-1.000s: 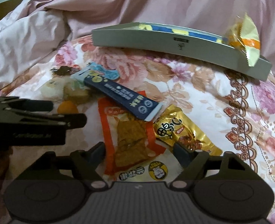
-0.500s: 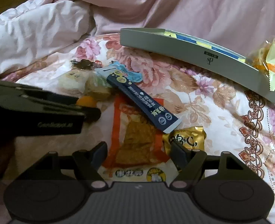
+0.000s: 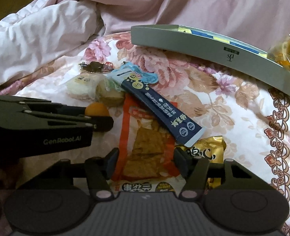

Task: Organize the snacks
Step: 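Grasp the orange with the left tool while the right tool grasps the red spicy-strip packet, then lift the orange and red packet and carry both over the tray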

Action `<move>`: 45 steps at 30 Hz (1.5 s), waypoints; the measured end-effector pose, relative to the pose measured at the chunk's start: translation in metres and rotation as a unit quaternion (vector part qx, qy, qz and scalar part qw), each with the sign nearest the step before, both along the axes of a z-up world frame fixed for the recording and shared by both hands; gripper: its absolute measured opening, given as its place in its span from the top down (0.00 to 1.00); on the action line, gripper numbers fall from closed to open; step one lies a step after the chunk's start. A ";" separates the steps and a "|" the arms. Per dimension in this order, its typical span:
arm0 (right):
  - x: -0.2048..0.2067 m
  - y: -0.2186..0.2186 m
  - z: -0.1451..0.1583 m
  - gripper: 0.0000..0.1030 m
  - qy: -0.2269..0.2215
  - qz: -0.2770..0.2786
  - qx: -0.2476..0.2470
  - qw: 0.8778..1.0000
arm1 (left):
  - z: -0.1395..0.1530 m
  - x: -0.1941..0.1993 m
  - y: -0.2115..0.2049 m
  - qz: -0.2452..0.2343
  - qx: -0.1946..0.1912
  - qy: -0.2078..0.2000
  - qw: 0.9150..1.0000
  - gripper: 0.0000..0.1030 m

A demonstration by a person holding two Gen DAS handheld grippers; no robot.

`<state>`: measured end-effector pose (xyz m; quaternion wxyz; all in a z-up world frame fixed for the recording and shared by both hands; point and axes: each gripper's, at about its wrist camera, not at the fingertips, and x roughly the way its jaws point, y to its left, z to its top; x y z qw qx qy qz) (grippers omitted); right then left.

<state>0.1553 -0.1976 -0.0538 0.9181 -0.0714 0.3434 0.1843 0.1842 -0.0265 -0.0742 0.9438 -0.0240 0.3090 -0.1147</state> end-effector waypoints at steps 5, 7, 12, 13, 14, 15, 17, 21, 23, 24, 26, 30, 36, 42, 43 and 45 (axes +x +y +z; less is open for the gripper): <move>-0.006 0.009 0.003 0.46 -0.020 0.014 -0.046 0.999 | 0.000 -0.001 0.001 0.001 -0.003 -0.001 1.000 0.65; -0.013 0.016 0.003 0.47 -0.041 0.027 -0.086 0.995 | 0.000 -0.001 0.001 0.002 -0.004 -0.001 1.000 0.65; -0.004 0.006 0.005 0.36 -0.008 0.016 -0.047 0.999 | 0.000 -0.001 0.002 0.002 -0.006 0.000 1.000 0.65; 0.002 -0.001 0.005 0.33 0.009 0.008 -0.022 1.000 | 0.000 -0.001 0.002 0.002 -0.006 0.000 1.000 0.65; 0.007 -0.007 0.005 0.28 0.021 0.002 0.000 1.000 | 0.000 -0.001 0.001 0.002 -0.006 0.000 1.000 0.65; 0.009 -0.010 0.004 0.24 0.027 0.005 0.012 1.000 | 0.000 -0.001 0.002 0.002 -0.006 0.000 1.000 0.65; 0.008 -0.006 0.002 0.22 0.026 0.016 0.004 1.000 | 0.000 -0.001 0.002 0.003 -0.006 0.001 1.000 0.65; -0.001 0.001 0.000 0.41 0.029 0.035 -0.006 0.999 | 0.000 -0.002 0.002 0.004 -0.009 0.001 1.000 0.66; -0.002 -0.002 0.002 0.45 0.033 0.031 0.001 0.999 | 0.001 -0.005 0.003 0.006 -0.011 0.002 1.000 0.66; -0.003 -0.002 0.002 0.47 0.032 0.029 0.000 0.999 | 0.002 -0.006 0.004 0.007 -0.012 0.002 1.000 0.66; -0.009 0.002 0.003 0.48 0.017 0.031 -0.017 0.999 | 0.003 -0.010 0.004 0.009 -0.012 0.000 1.000 0.66; -0.036 0.028 0.000 0.54 -0.077 0.073 -0.142 0.984 | 0.010 -0.019 0.007 0.020 -0.015 -0.007 1.000 0.66; -0.055 0.039 -0.004 0.55 -0.134 0.086 -0.218 0.963 | 0.020 -0.030 0.014 0.041 -0.024 -0.021 0.999 0.66; -0.071 0.043 -0.006 0.56 -0.184 0.098 -0.272 0.940 | 0.029 -0.041 0.019 0.056 -0.026 -0.039 0.997 0.66; -0.073 0.044 -0.006 0.56 -0.189 0.100 -0.279 0.936 | 0.029 -0.043 0.020 0.059 -0.027 -0.040 0.997 0.66; -0.078 0.044 -0.005 0.56 -0.199 0.104 -0.291 0.930 | 0.031 -0.047 0.021 0.063 -0.029 -0.040 0.997 0.66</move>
